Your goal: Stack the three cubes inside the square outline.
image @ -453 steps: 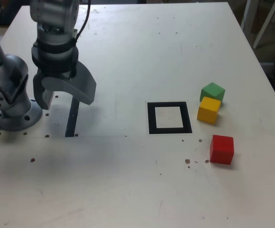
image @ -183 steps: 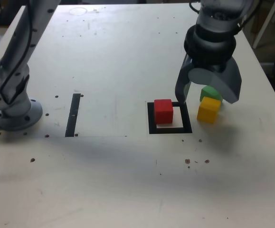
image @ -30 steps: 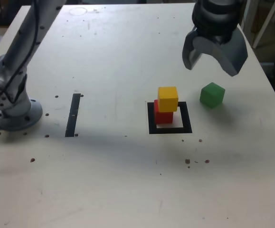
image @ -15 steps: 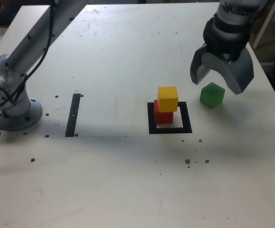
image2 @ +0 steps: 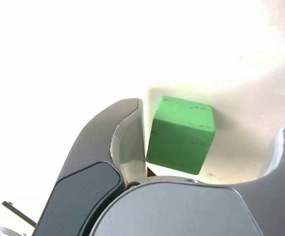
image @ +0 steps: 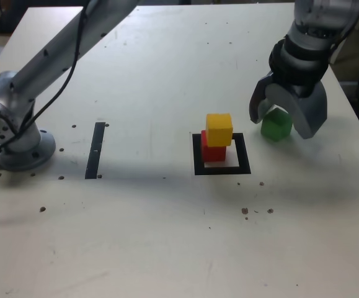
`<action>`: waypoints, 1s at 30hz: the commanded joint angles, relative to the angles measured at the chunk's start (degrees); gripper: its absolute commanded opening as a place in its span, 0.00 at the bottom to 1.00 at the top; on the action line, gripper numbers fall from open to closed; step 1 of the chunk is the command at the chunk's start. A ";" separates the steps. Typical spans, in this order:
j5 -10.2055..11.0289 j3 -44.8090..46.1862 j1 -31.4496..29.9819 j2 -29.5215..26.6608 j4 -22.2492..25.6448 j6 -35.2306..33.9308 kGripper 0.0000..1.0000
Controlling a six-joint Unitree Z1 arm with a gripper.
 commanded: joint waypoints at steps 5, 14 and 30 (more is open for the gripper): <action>0.06 -0.87 0.10 0.82 0.56 -1.42 0.55; 0.11 -1.39 0.10 0.87 0.57 -1.62 0.28; -0.10 -1.53 0.10 0.64 1.17 -1.82 0.28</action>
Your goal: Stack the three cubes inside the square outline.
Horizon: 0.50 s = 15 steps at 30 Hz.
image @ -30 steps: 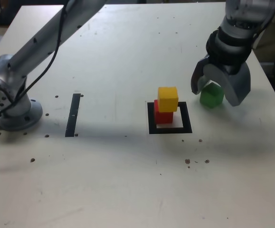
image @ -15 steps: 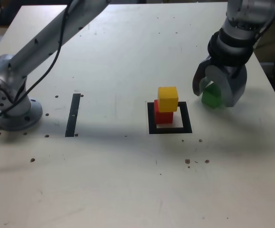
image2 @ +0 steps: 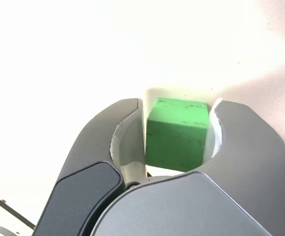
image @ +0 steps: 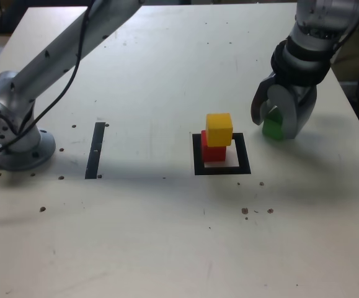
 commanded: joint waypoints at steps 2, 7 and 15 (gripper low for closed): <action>-0.03 -0.17 0.10 -0.30 0.51 -0.52 0.28; 0.63 -0.22 -0.30 -2.62 1.51 -3.12 0.28; 3.07 0.00 -2.07 -8.96 4.56 -12.43 0.28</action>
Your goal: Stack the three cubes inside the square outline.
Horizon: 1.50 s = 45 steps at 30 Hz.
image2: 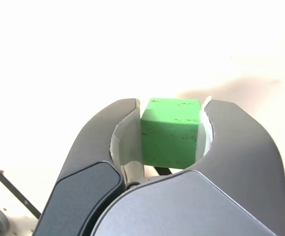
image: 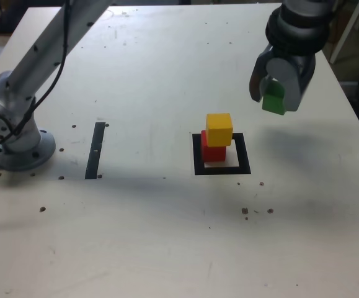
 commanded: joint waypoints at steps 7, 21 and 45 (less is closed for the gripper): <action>-0.09 4.21 -0.78 -5.94 2.58 -11.55 0.28; -5.41 15.62 -2.80 -13.91 3.36 -28.92 0.28; -10.88 18.91 -3.56 -14.28 3.35 -31.40 0.28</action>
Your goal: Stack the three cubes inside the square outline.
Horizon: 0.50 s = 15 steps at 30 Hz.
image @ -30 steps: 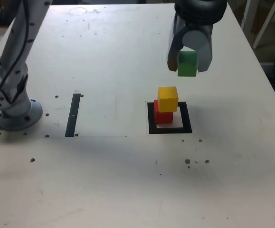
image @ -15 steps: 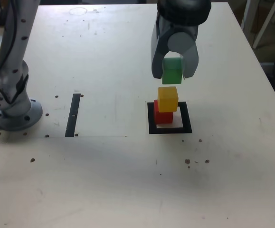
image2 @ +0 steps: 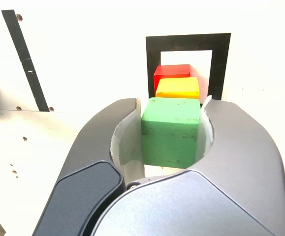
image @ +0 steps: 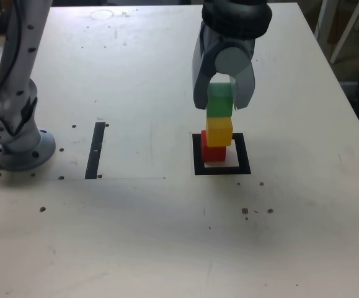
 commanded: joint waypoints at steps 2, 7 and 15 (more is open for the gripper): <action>-0.03 -0.08 -0.09 0.32 0.41 -0.11 0.28; 0.25 -0.04 -0.08 0.42 -0.07 -0.04 0.52; 0.70 0.26 -0.09 0.41 -0.16 0.07 0.99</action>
